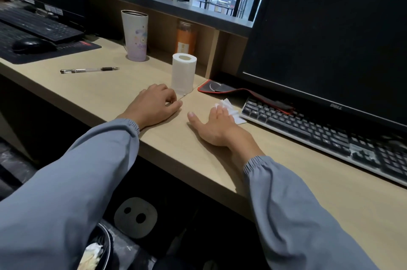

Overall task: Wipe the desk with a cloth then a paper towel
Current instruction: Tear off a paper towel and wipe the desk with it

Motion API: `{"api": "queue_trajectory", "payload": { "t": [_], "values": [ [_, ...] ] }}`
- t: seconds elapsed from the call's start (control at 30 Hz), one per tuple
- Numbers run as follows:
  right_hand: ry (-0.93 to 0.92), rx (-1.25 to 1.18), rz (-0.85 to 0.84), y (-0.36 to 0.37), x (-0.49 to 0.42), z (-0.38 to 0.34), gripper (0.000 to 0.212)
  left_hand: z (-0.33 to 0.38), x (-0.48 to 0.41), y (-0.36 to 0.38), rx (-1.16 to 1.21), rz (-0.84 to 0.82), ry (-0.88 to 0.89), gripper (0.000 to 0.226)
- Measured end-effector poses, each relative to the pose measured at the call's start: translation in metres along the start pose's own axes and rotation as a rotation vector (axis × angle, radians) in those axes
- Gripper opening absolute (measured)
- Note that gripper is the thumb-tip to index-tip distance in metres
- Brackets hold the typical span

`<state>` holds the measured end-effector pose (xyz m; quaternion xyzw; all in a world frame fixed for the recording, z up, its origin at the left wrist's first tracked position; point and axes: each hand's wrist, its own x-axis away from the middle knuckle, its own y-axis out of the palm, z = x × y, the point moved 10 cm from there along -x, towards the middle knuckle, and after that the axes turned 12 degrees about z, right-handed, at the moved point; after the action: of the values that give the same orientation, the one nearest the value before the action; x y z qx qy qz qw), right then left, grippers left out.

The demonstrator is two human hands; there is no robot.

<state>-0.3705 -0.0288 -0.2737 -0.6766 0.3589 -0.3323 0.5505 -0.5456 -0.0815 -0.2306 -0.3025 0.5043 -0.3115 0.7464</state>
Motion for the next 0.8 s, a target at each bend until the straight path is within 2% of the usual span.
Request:
{"api": "queue_trajectory", "payload": {
  "t": [0.13, 0.27, 0.47, 0.67, 0.8],
  "values": [
    [-0.167, -0.021, -0.037, 0.007, 0.055, -0.009, 0.11, 0.001, 0.005, 0.0, -0.028, -0.013, 0.014, 0.032],
    [-0.311, -0.045, -0.006, 0.012, 0.115, -0.026, 0.112, 0.006, 0.009, 0.0, -0.07, -0.053, -0.011, 0.035],
    [-0.437, -0.02, 0.063, 0.014, 0.173, -0.041, 0.106, 0.016, 0.023, 0.004, 0.015, -0.111, -0.242, 0.045],
    [-0.525, 0.175, 0.169, 0.018, 0.18, -0.047, 0.102, 0.057, 0.053, 0.017, -0.038, -0.146, -0.148, 0.05],
    [-0.542, 0.214, 0.221, 0.021, 0.184, -0.041, 0.095, 0.057, 0.056, 0.007, -0.016, -0.1, -0.158, 0.038]
  ]
}}
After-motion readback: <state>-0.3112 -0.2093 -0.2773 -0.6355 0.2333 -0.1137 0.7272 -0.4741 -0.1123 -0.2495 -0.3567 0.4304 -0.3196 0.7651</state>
